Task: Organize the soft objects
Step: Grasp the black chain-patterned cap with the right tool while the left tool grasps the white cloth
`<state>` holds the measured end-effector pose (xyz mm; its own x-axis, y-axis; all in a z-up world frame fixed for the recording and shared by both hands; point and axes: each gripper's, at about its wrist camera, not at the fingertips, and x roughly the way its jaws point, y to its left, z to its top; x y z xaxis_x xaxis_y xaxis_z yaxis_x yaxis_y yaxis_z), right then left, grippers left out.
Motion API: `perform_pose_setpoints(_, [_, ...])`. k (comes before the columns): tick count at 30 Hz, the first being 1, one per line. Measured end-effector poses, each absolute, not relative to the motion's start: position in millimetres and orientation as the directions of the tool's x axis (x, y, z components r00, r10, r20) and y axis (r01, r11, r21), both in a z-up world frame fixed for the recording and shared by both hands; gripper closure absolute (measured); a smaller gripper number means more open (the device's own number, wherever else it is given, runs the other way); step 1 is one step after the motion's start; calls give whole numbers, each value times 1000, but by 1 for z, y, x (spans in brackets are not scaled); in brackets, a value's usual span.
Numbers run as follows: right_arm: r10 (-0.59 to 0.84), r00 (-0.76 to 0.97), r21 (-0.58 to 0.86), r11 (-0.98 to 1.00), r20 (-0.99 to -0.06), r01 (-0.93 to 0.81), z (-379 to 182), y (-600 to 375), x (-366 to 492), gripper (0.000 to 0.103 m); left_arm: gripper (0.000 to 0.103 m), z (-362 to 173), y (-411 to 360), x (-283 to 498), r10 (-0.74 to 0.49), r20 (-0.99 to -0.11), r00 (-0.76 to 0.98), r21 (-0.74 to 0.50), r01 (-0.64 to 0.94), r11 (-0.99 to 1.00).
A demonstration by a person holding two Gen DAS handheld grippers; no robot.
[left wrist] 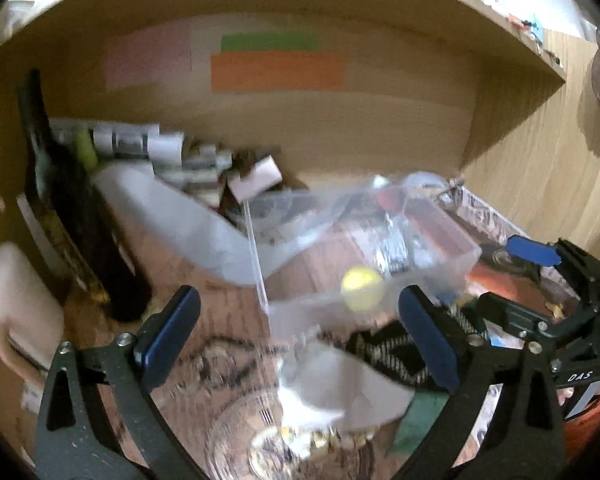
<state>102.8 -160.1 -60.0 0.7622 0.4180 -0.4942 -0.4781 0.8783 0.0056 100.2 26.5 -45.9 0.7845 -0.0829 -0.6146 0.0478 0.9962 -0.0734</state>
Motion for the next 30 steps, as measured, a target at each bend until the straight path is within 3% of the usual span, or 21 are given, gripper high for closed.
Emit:
perform_pose_setpoints(9, [430,658,36,851,-618,-523,-106,-137,91,7,2,-99,22,82,-78,-724,685,-74,36,997])
perform_pose_setpoints(14, [401,619,28,853,-675,-521,-126,-130,95,8,3,-111,20,78,-101,-723,684,-104,37,994])
perform_pose_setpoints(15, [394,618,20,853,-680,-521,-127,-129,96,10,7,-112,20,77,-109,-717,688,-114,38,993])
perform_pose_setpoints(19, [391,609,13,848,-690,-531,-128,-129,97,36,28,-116,17,81,-149,-726,672,-143,64,988])
perform_pose_setpoints(21, [417,577,42,834,-703,-551,-131,-130,98,57,37,-119,17,84,-164,-732,662,-159,68,985])
perform_pose_setpoints(25, [429,565,52,826,-705,-561,-134,-128,97,72,63,-126,16,88,-180,-748,639,-175,71,982])
perform_pose_setpoints(26, [431,568,53,826,-701,-561,-133,-129,95,78,66,-125,17,88,-183,-744,642,-178,73,981])
perform_pose_setpoints(28, [433,579,56,830,-690,-554,-130,-130,94,84,76,-123,17,86,-185,-736,651,-178,78,981])
perform_pose_setpoints(30, [444,590,66,832,-674,-550,-126,-134,92,86,79,-119,18,84,-184,-725,664,-177,78,981])
